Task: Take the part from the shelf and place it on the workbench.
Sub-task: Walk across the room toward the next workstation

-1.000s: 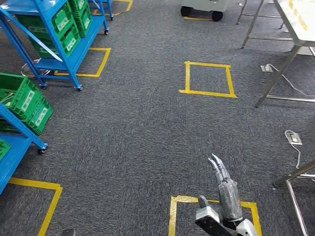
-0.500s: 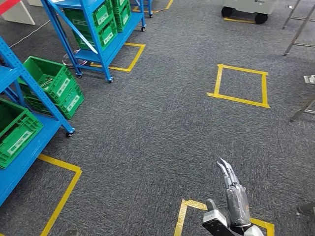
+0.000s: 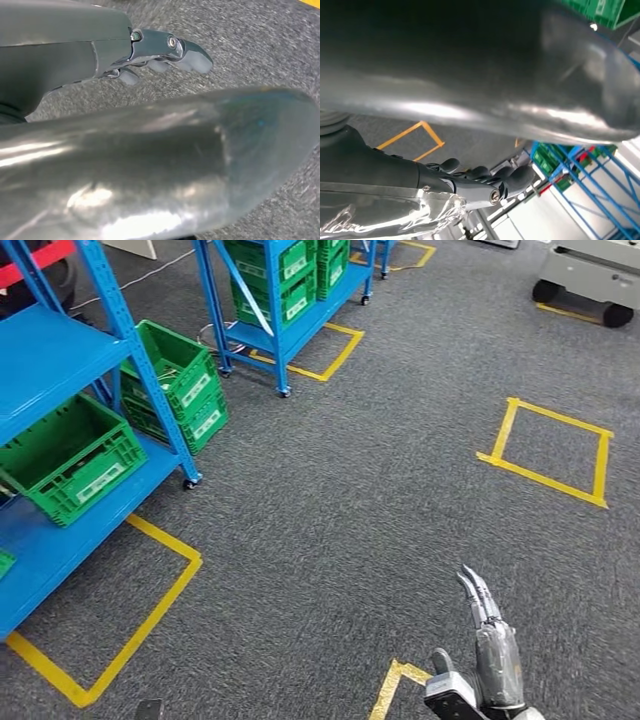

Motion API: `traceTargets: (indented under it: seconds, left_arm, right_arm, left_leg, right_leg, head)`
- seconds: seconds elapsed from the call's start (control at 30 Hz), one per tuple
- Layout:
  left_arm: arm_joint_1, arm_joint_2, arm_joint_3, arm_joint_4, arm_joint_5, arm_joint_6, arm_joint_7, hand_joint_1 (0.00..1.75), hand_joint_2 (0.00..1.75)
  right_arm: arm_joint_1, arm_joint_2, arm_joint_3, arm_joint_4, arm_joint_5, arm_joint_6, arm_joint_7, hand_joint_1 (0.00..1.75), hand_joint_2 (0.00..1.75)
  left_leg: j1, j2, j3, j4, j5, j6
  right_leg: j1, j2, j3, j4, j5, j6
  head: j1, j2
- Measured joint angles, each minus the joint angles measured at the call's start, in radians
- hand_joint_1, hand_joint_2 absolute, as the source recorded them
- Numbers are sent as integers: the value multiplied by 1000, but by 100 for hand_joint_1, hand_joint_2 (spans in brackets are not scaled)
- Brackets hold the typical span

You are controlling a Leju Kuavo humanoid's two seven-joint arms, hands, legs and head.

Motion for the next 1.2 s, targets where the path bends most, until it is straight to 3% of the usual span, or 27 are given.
traceTargets:
  seconds: [0.03, 0.07, 0.1, 0.17, 0.23, 0.3, 0.33, 0.4, 0.47, 0.53, 0.57, 0.63, 0.7, 0.73, 0.77, 0.83, 0.9, 0.97, 1.03, 1.07, 1.1, 1.13, 1.17, 1.2]
  left_arm:
    - [0, 0, 0, 0, -1, 0, 0, 0, 0]
    - [1, -1, 0, 0, -2, 0, 0, 0, 0]
    - [2, -1, -1, 0, -4, -1, 0, 0, 0]
    - [1, -3, -1, 0, -6, -4, 0, 0, 0]
    - [-1, -4, -1, 0, -7, -6, 0, 0, 0]
    - [1, -5, -1, 0, -8, -7, 0, 0, 0]
    - [4, -5, -1, 0, -8, -7, 0, 0, 0]
    - [5, -5, -1, 0, -8, -7, -1, 0, 0]
    - [1, -5, -2, 0, -8, -9, -3, 0, 0]
    - [0, -5, -2, 0, -8, -11, -4, 0, 0]
    - [1, -5, -2, 0, -8, -12, -5, 0, 0]
    - [3, -4, -2, 0, -8, -12, -5, 0, 0]
    - [1, -4, -2, 0, -8, -12, -5, 0, 0]
    - [0, -4, -2, 0, -8, -12, -6, 0, 0]
    - [-2, -5, -2, 0, -8, -12, -6, 0, 0]
    - [-1, -5, -2, 0, -8, -12, -6, 0, 0]
    - [1, -5, -2, 0, -8, -12, -7, 0, 0]
    - [-1, -4, -2, 0, -5, -17, -11, 0, 0]
    - [0, 1, -2, 0, 0, -28, -14, 0, 0]
    - [3, 4, -2, 0, 2, -34, -15, 0, 0]
    - [6, 9, -1, 0, 4, -40, -15, 0, 0]
    - [8, 13, -1, 0, 7, -44, -15, 0, 0]
    - [10, 17, 0, 0, 10, -46, -15, 0, 0]
    - [9, 21, 1, 0, 13, -47, -15, 0, 0]
  right_arm:
    - [5, -3, -4, 0, -2, 0, 1, 0, 0]
    - [8, -5, -6, -1, -3, 0, 1, 0, 0]
    - [11, -7, -9, -2, -4, -1, 1, 0, 0]
    - [17, -10, -15, -8, -4, -1, 1, 0, 0]
    - [19, -12, -20, -12, -4, -2, 1, 0, 0]
    - [21, -13, -23, -15, -4, -3, 1, 0, 0]
    - [20, -14, -24, -16, -4, -3, 1, 0, 0]
    - [22, -14, -26, -21, -2, -3, 1, 0, 0]
    - [28, -15, -28, -25, 2, -3, 1, 0, 0]
    - [34, -15, -29, -25, 5, -3, 1, 0, 0]
    - [35, -15, -30, -25, 6, -3, 1, 0, 0]
    - [35, -15, -30, -27, 7, -3, 2, 0, 0]
    - [36, -15, -30, -28, 8, -3, 2, 0, 0]
    - [36, -15, -30, -29, 8, -3, 2, 0, 0]
    - [36, -16, -30, -30, 8, -3, 2, 0, 0]
    - [35, -17, -30, -33, 8, -3, 2, 0, 0]
    - [35, -17, -31, -37, 11, -3, 1, 0, 0]
    - [36, -17, -30, -38, 18, 0, 1, 0, 0]
    - [34, -16, -26, -37, 37, 7, 5, 0, 0]
    - [31, -15, -23, -37, 49, 10, 10, 0, 0]
    - [27, -14, -19, -35, 61, 12, 16, 0, 0]
    - [21, -12, -14, -34, 71, 12, 23, 0, 0]
    - [15, -10, -7, -32, 78, 11, 30, 0, 0]
    - [8, -9, 0, -29, 82, 10, 36, 0, 0]
  left_leg:
    - [0, -14, 0, 0, 0, 0]
    - [0, -28, 0, 1, 1, 0]
    - [1, -44, 1, 1, 1, -1]
    - [2, -73, 1, 3, 3, -7]
    - [3, -97, -5, 5, 6, -18]
    - [7, -118, -14, 4, 13, -32]
    - [7, -113, -18, 6, 12, -38]
    - [4, -60, -44, 51, -19, -47]
    - [2, -1, -105, 175, -84, -54]
    - [4, 12, -161, 287, -119, -59]
    - [4, 14, -165, 295, -110, -60]
    - [4, 32, -113, 199, -49, -57]
    - [-3, 92, -41, 68, -4, -48]
    - [-6, 113, -20, 29, 2, -41]
    - [-9, 119, -13, 15, -3, -34]
    - [-8, 90, -11, 10, -8, -21]
    - [-3, 63, -5, 6, -9, -9]
    - [1, 35, 1, 5, -13, 1]
    - [1, 3, 9, 6, -21, 6]
    - [2, -13, 17, 6, -27, 5]
    - [3, -30, 27, 6, -32, 3]
    - [5, -47, 39, 7, -38, -1]
    - [7, -62, 48, 8, -45, -6]
    - [7, -77, 53, 11, -51, -12]
  right_leg:
    - [0, 2, -20, 34, -5, 0]
    - [-1, 4, -20, 26, 11, 0]
    - [-2, 10, 0, -22, 45, -1]
    - [-9, 53, 69, -169, 113, -3]
    - [-12, 90, 110, -251, 134, -7]
    - [-9, 78, 115, -256, 135, -17]
    - [-9, 66, 115, -258, 137, -24]
    - [-9, 38, 116, -265, 141, -37]
    - [-7, 7, 117, -267, 139, -45]
    - [-5, -27, 119, -267, 135, -48]
    - [-5, -42, 121, -267, 133, -48]
    - [-5, -69, 131, -267, 126, -43]
    - [1, -93, 141, -266, 114, -34]
    - [5, -104, 144, -266, 107, -29]
    - [9, -116, 148, -268, 101, -24]
    - [8, -132, 161, -272, 92, -13]
    - [3, -88, 153, -234, 68, -2]
    - [-1, -21, 85, -106, 16, 5]
    - [-2, -1, -5, 29, -15, 8]
    - [-3, 2, -31, 49, 0, 9]
    - [-5, 4, -36, 28, 35, 9]
    - [-9, 13, -22, -30, 86, 10]
    - [-15, 38, -2, -100, 135, 13]
    - [-21, 66, 23, -165, 166, 14]
  head:
    - [1, 0]
    - [1, 0]
    - [1, 0]
    - [1, 0]
    - [0, 0]
    - [-1, 0]
    - [-1, 0]
    - [-7, 0]
    - [-12, 0]
    - [-12, 0]
    - [-12, 0]
    - [-13, 0]
    - [-13, 0]
    - [-12, 0]
    - [-11, 0]
    - [-9, 0]
    - [-5, 0]
    - [1, 0]
    - [4, 0]
    - [4, 0]
    - [4, 0]
    - [4, 0]
    - [5, 0]
    - [6, 0]
